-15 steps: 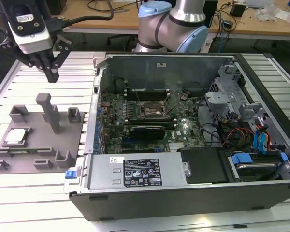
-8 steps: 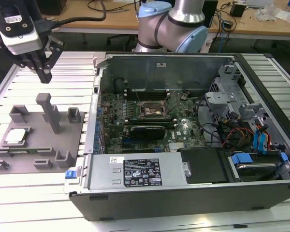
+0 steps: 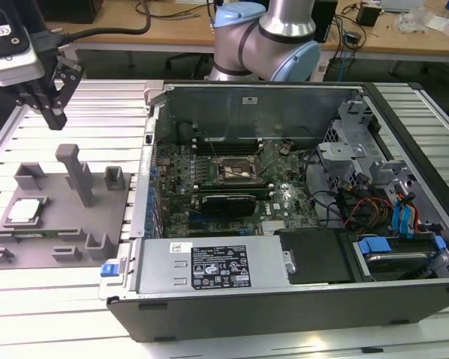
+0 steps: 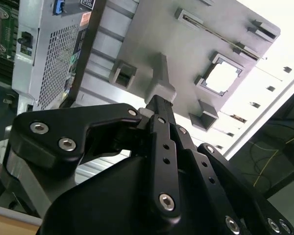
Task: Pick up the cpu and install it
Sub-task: 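Reach for the cpu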
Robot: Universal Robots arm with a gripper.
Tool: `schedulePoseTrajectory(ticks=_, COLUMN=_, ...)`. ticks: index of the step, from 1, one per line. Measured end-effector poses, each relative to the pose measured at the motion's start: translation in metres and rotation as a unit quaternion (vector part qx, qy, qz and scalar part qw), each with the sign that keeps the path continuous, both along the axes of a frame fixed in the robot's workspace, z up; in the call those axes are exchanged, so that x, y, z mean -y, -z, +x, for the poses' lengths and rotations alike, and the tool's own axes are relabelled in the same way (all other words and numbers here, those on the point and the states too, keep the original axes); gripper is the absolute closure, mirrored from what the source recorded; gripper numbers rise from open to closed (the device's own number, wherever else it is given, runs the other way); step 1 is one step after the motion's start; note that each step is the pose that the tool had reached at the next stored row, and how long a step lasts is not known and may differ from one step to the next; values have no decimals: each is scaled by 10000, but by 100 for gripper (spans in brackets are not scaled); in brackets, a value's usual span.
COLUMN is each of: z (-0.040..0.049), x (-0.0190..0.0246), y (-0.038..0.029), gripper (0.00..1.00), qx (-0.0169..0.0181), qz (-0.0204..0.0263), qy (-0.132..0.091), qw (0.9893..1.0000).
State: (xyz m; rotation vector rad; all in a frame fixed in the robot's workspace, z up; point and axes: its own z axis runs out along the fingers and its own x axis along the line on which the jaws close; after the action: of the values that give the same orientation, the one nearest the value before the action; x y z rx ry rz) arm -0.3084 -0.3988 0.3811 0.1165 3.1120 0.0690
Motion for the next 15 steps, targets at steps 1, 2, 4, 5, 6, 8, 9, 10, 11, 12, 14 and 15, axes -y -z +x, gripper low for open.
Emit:
schedulePoseTrajectory(ticks=1, z=-20, x=0, y=2, gripper=89, qx=0, qz=-1, qy=0, qw=10000)
schedulePoseTrajectory(ticks=2, z=-43, x=0, y=5, gripper=89, qx=0, qz=-1, qy=0, qw=10000)
schedulePoseTrajectory(ticks=4, z=-145, x=0, y=31, gripper=89, qx=0, qz=0, qy=0, qw=10000)
schedulePoseTrajectory(ticks=5, z=-195, x=0, y=55, gripper=89, qx=0, qz=0, qy=0, qw=10000)
schedulePoseTrajectory(ticks=6, z=-226, x=0, y=82, gripper=89, qx=0, qz=0, qy=0, qw=10000)
schedulePoseTrajectory(ticks=8, z=-262, x=1, y=115, gripper=89, qx=0, qz=-1, qy=0, qw=10000)
schedulePoseTrajectory(ticks=9, z=-277, x=1, y=129, gripper=89, qx=-1, qz=-1, qy=0, qw=10000)
schedulePoseTrajectory(ticks=10, z=-301, x=1, y=151, gripper=89, qx=0, qz=0, qy=0, qw=10000)
schedulePoseTrajectory(ticks=11, z=-316, x=1, y=166, gripper=89, qx=0, qz=0, qy=0, qw=10000)
schedulePoseTrajectory(ticks=12, z=-329, x=1, y=177, gripper=89, qx=0, qz=0, qy=0, qw=10000)
schedulePoseTrajectory(ticks=14, z=-365, x=1, y=207, gripper=89, qx=1, qz=0, qy=0, qw=10000)
schedulePoseTrajectory(ticks=15, z=-382, x=1, y=222, gripper=89, qx=1, qz=0, qy=0, qw=10000)
